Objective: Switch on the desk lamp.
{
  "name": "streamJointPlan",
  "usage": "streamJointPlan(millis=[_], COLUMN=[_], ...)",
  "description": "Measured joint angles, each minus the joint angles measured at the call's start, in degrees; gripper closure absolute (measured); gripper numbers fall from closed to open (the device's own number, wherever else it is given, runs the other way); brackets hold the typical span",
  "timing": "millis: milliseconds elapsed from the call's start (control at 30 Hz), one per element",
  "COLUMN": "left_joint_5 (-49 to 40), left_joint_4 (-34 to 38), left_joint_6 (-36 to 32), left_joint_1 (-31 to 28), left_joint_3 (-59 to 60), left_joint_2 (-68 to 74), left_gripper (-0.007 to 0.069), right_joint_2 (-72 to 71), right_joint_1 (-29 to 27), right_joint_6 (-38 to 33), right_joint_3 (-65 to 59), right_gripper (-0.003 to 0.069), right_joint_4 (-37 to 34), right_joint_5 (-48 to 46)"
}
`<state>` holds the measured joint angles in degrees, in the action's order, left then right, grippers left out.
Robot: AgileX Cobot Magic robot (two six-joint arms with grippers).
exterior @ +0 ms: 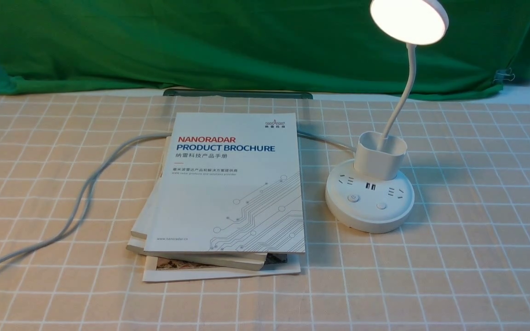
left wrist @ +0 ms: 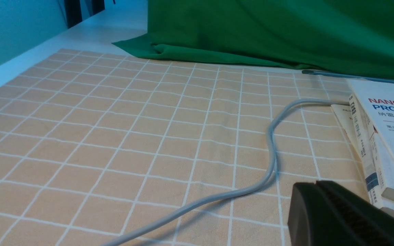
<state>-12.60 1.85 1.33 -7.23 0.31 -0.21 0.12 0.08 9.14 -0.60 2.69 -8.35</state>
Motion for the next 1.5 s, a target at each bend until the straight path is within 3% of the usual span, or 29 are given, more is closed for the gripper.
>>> streamJointPlan(millis=[267, 1500], left_joint_5=[0.0, 0.0], left_joint_4=[0.0, 0.0], left_joint_6=[0.0, 0.0], left_joint_1=[0.0, 0.0], left_joint_3=[0.0, 0.0], left_joint_2=[0.0, 0.0], left_gripper=[0.0603, 0.0603], right_joint_2=[0.0, 0.0], right_joint_1=[0.0, 0.0], right_joint_6=[0.0, 0.1], right_joint_3=[0.0, 0.0], right_gripper=[0.0498, 0.0422], right_joint_4=[0.0, 0.0], right_joint_5=[-5.2, -5.4])
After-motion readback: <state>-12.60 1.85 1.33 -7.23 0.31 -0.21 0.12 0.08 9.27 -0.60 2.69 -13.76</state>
